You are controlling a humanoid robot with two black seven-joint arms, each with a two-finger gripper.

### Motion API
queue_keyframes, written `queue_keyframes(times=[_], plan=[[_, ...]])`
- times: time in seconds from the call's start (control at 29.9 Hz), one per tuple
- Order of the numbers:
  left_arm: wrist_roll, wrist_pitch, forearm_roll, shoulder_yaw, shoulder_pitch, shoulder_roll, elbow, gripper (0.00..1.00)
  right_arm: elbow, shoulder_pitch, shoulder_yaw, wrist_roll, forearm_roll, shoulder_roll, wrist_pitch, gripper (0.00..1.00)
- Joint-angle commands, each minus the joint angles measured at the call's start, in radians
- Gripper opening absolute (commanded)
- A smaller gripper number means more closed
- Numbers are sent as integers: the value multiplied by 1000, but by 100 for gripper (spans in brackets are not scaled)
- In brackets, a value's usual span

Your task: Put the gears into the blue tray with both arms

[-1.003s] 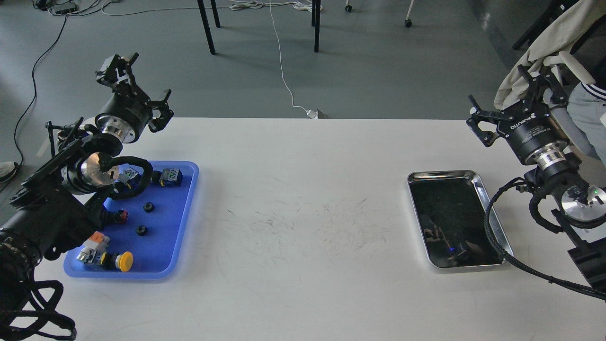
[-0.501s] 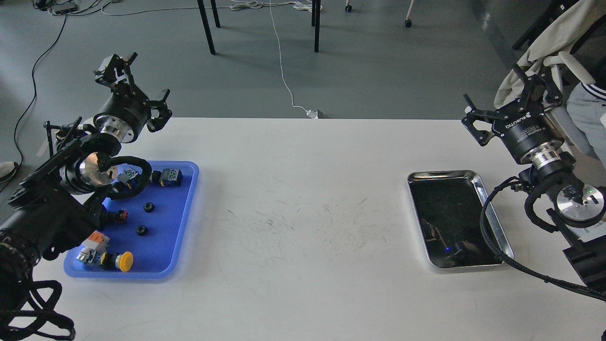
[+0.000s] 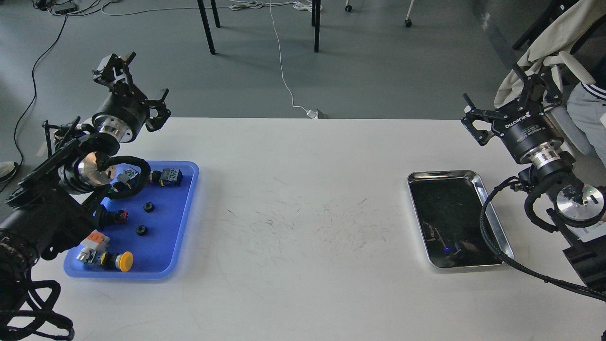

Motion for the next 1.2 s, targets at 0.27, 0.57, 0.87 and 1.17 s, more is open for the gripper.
queue_keyframes(times=[0.27, 0.57, 0.87, 1.17], plan=[[-1, 0, 0, -2, 0, 5, 0, 99, 2, 1, 15, 3, 1, 8, -2, 99], [1, 0, 0, -2, 0, 3, 0, 99, 3, 0, 17, 5, 1, 8, 0, 99], [1, 0, 0, -5, 0, 6, 0, 99, 17, 0, 20, 8, 1, 12, 0, 99], [1, 0, 0, -6, 0, 6, 0, 99, 15, 0, 12, 8, 1, 15, -12, 99]])
